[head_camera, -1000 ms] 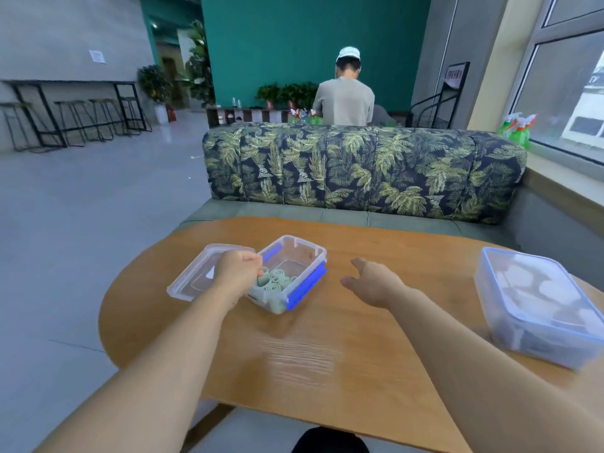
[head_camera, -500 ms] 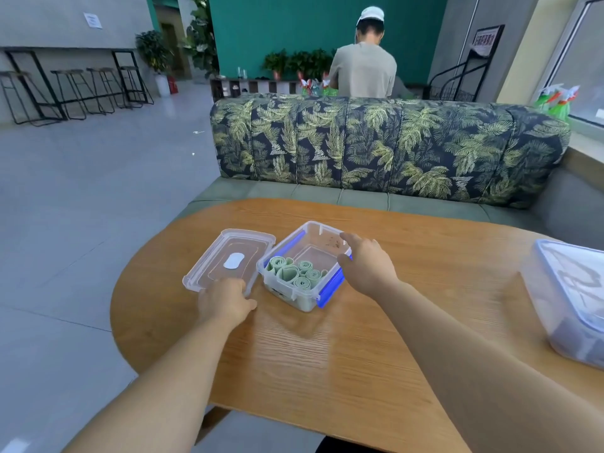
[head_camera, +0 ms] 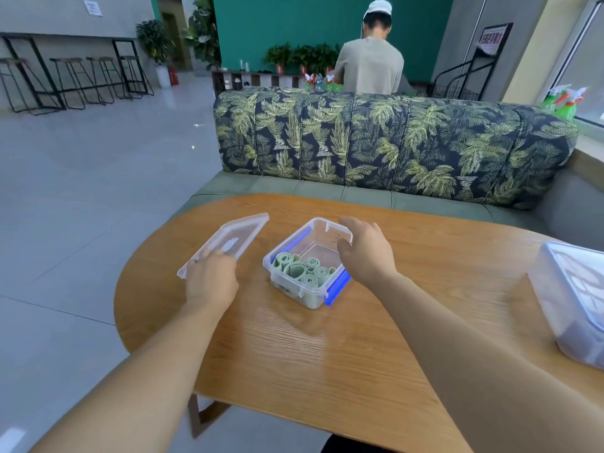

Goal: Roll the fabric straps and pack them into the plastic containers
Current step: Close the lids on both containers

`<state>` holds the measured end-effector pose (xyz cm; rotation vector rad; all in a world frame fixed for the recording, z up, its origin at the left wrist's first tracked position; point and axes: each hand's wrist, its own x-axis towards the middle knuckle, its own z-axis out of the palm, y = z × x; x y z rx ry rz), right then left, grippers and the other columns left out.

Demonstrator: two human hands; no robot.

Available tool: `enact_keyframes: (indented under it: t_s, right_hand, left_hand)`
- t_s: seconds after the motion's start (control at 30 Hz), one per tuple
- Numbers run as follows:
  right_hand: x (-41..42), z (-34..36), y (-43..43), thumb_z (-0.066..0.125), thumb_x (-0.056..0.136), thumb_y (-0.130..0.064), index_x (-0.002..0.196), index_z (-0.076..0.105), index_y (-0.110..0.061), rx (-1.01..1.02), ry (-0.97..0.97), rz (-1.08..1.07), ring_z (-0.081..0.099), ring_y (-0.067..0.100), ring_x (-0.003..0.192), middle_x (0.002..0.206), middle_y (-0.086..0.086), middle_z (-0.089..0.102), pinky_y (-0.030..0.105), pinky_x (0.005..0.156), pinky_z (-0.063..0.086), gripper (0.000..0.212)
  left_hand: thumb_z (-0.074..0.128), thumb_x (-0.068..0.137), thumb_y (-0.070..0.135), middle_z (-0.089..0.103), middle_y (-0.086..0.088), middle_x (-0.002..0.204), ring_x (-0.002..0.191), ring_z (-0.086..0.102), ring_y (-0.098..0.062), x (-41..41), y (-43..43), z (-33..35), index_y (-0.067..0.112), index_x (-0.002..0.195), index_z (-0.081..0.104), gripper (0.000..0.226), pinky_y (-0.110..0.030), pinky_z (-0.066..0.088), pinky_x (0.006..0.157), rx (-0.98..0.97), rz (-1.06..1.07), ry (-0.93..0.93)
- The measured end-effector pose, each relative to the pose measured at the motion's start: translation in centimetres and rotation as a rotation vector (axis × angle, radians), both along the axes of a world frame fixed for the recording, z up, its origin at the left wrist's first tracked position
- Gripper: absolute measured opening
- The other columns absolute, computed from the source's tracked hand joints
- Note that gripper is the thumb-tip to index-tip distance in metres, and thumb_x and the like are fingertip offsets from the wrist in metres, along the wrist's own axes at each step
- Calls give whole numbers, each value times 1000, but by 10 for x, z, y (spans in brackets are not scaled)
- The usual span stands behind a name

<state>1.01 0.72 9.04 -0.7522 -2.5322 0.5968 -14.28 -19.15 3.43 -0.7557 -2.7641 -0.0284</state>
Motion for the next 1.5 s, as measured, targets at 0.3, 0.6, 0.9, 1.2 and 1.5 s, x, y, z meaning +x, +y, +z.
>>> enact_keyframes:
  t_s: [0.3, 0.6, 0.9, 1.2, 1.5]
  right_hand:
    - [-19, 15, -42, 50, 96, -24, 138, 52, -19, -213, 199, 3, 50, 22, 123, 131, 0, 60, 37, 100, 42, 42]
    - [-24, 5, -45, 56, 92, -35, 98, 64, -6, -748, 339, -315, 60, 28, 86, 80, 3, 61, 37, 80, 48, 31]
    - [-22, -31, -25, 57, 90, -26, 65, 43, -14, -780, 292, -475, 49, 25, 67, 66, 2, 51, 30, 56, 35, 31]
    - [-16, -36, -19, 51, 94, -39, 112, 58, -13, -662, 134, -503, 55, 25, 94, 98, 0, 55, 30, 76, 39, 33]
    - [-14, -43, -18, 52, 91, -39, 102, 54, -19, -608, 42, -477, 50, 21, 85, 94, -3, 54, 29, 74, 37, 23]
  left_hand:
    - [47, 95, 9, 64, -8, 83, 85, 56, -30, -5, -5, 71, 9, 93, 68, 21, -34, 43, 72, 913, -20, -139]
    - [53, 96, 3, 59, -7, 78, 62, 50, -10, 13, 24, 63, 4, 92, 64, 12, -16, 48, 48, 1579, 143, -1226]
    - [45, 99, 8, 63, -1, 107, 96, 53, -15, 3, 45, 35, 13, 120, 66, 30, -31, 41, 92, 1029, 62, -960]
    - [51, 98, 14, 63, -5, 121, 104, 51, -15, -2, 61, 18, 11, 119, 66, 26, -34, 39, 101, 984, 40, -985]
    - [52, 97, 10, 63, -8, 112, 96, 55, -19, 2, 61, 22, 10, 117, 64, 24, -38, 48, 92, 1024, 140, -1060]
